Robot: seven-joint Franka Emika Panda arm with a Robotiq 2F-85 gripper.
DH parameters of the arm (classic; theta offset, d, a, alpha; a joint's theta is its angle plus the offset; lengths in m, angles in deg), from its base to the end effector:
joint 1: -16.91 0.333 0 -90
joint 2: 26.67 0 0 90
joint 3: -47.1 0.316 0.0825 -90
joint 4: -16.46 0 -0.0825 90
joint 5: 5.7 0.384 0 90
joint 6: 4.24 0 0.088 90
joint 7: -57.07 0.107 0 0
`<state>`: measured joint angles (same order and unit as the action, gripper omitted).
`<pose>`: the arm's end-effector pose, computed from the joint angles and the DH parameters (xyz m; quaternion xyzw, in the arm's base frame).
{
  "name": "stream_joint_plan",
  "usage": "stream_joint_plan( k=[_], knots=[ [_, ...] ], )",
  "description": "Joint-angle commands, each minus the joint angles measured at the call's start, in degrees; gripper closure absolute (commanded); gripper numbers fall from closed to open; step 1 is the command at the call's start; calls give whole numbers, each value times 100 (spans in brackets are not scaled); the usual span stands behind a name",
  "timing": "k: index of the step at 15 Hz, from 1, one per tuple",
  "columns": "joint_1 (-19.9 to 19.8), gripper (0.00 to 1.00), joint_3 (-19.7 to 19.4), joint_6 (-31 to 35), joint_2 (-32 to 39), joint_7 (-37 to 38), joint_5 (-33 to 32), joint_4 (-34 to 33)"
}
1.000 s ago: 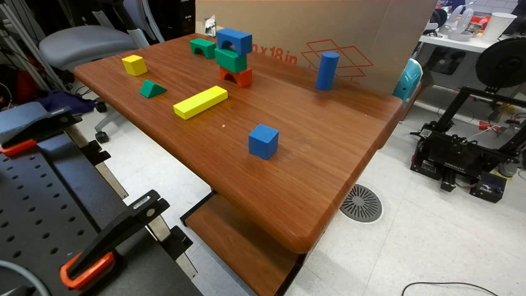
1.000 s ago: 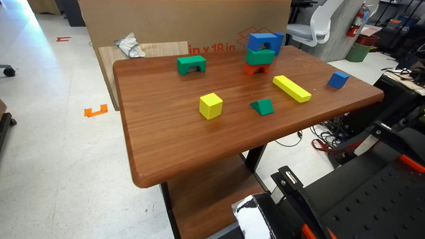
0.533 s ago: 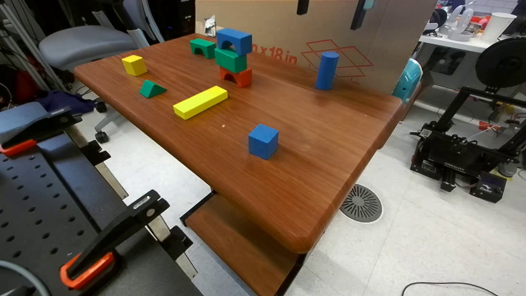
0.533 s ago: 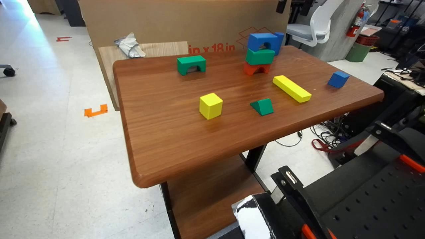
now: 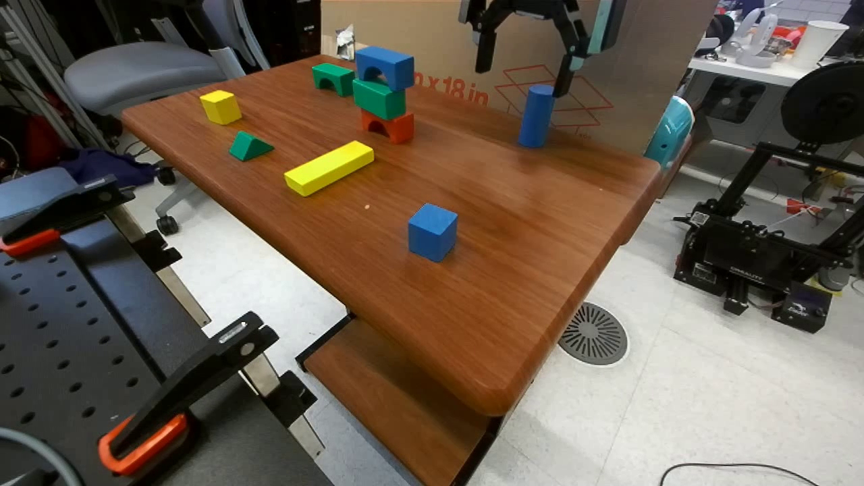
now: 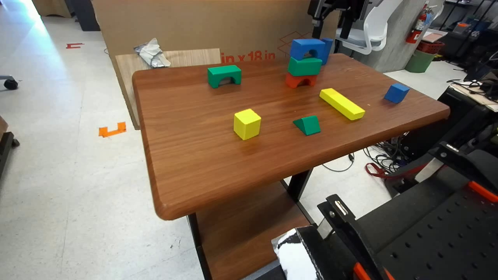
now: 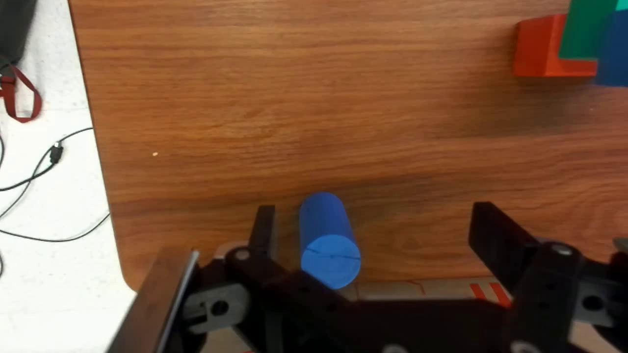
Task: Move the blue cylindrical block forward
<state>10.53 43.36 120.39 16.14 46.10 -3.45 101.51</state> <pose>0.7015 -0.1159 0.2272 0.9996 0.0039 -0.0281 0.0014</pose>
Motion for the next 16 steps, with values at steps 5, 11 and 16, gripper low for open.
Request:
stream_joint_plan(
  k=[5, 11, 16],
  knots=[
    [-16, 0, 36, -602, 486, 197, -143, -795],
    [-53, 0, 7, -1072, 754, 255, -161, -1333],
    [-94, 25, 0, -1358, 959, 195, -234, -1690]
  ],
)
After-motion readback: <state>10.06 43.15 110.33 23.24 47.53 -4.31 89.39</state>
